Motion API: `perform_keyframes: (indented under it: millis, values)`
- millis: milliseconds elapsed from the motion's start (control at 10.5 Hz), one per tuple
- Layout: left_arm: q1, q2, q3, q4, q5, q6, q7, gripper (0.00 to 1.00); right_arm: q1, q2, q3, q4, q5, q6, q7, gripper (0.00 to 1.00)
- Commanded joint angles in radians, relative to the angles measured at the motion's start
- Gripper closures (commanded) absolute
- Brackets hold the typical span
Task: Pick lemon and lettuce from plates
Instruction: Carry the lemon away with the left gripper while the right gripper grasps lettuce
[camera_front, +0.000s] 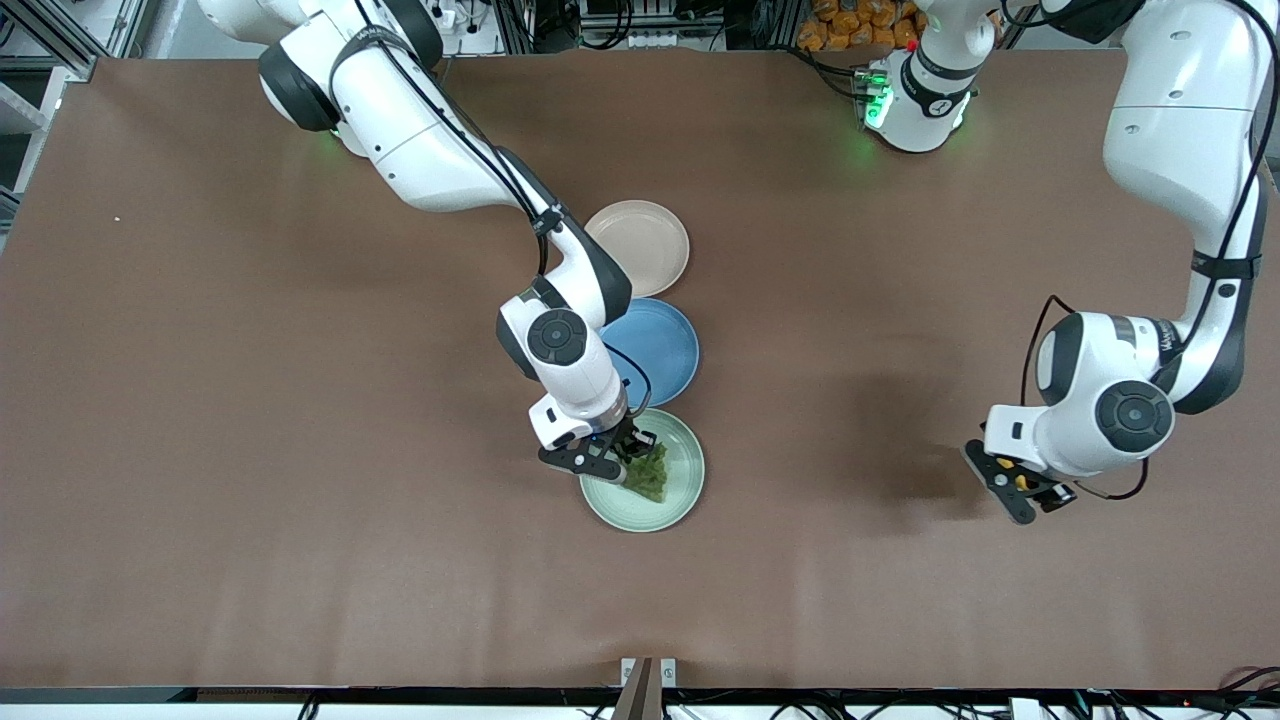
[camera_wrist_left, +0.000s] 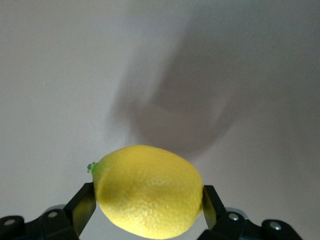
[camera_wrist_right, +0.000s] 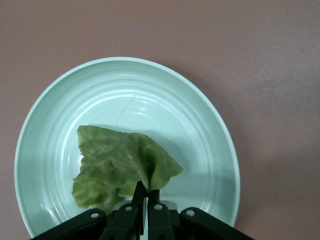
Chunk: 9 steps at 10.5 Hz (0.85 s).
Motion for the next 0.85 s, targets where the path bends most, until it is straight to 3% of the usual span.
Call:
perform_keyframes:
  millis: [0, 285, 475, 570, 665, 759]
  values:
    - [-0.012, 0.024, -0.004, 0.016, 0.000, 0.025, 0.062, 1.00, -0.094, -0.022, 0.113, 0.054, 0.017, -0.136, 0.003, 1.00]
    - [-0.026, 0.055, -0.004, 0.013, -0.003, 0.068, 0.058, 1.00, -0.234, -0.080, 0.232, 0.060, 0.017, -0.299, -0.041, 1.00]
    - [-0.027, 0.072, -0.006, 0.015, -0.004, 0.085, 0.047, 1.00, -0.331, -0.118, 0.273, 0.060, 0.020, -0.440, -0.176, 1.00]
    - [-0.027, 0.067, -0.004, 0.018, -0.022, 0.085, 0.047, 0.68, -0.387, -0.140, 0.293, 0.057, 0.021, -0.507, -0.251, 1.00]
    - [-0.026, 0.063, -0.004, 0.019, -0.050, 0.085, 0.049, 0.04, -0.435, -0.155, 0.309, 0.054, 0.011, -0.590, -0.317, 1.00]
    - [-0.024, 0.055, -0.004, 0.025, -0.071, 0.084, 0.050, 0.00, -0.463, -0.178, 0.309, 0.040, -0.007, -0.636, -0.393, 1.00]
